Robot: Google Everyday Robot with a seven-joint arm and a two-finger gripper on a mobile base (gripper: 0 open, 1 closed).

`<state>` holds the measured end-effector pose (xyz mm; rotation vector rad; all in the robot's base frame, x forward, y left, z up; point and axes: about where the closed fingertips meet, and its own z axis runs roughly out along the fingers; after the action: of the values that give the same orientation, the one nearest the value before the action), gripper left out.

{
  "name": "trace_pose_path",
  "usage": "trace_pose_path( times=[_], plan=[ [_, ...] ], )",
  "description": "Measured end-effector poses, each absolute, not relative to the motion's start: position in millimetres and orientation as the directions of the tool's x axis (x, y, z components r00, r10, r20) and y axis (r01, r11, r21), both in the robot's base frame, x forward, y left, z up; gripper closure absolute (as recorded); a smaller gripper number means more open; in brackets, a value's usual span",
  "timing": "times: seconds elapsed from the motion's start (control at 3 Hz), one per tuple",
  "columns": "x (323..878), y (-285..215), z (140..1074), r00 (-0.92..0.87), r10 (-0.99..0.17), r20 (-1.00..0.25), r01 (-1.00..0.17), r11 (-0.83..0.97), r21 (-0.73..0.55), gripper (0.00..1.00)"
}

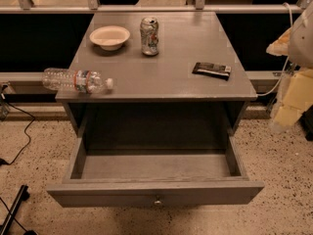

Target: Place water bottle into top drawer

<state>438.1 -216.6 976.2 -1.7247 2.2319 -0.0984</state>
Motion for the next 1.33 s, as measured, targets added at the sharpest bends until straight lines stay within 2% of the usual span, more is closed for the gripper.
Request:
trace_pose_path(
  times=[0.33,0.67,1.0,1.33],
  plan=[
    [438,-217,976,-0.221,-0.953,-0.207,-0.931,0.270,-0.246,0.00],
    [451,-199,977,-0.178,-0.949,-0.261,-0.942,0.241,-0.233,0.00],
    [493,-141,984,-0.118,-0.937,-0.329,-0.956,0.197,-0.217,0.00],
    [529,-52,997,-0.032,-0.924,-0.380,-0.965,0.128,-0.229,0.00]
  ],
)
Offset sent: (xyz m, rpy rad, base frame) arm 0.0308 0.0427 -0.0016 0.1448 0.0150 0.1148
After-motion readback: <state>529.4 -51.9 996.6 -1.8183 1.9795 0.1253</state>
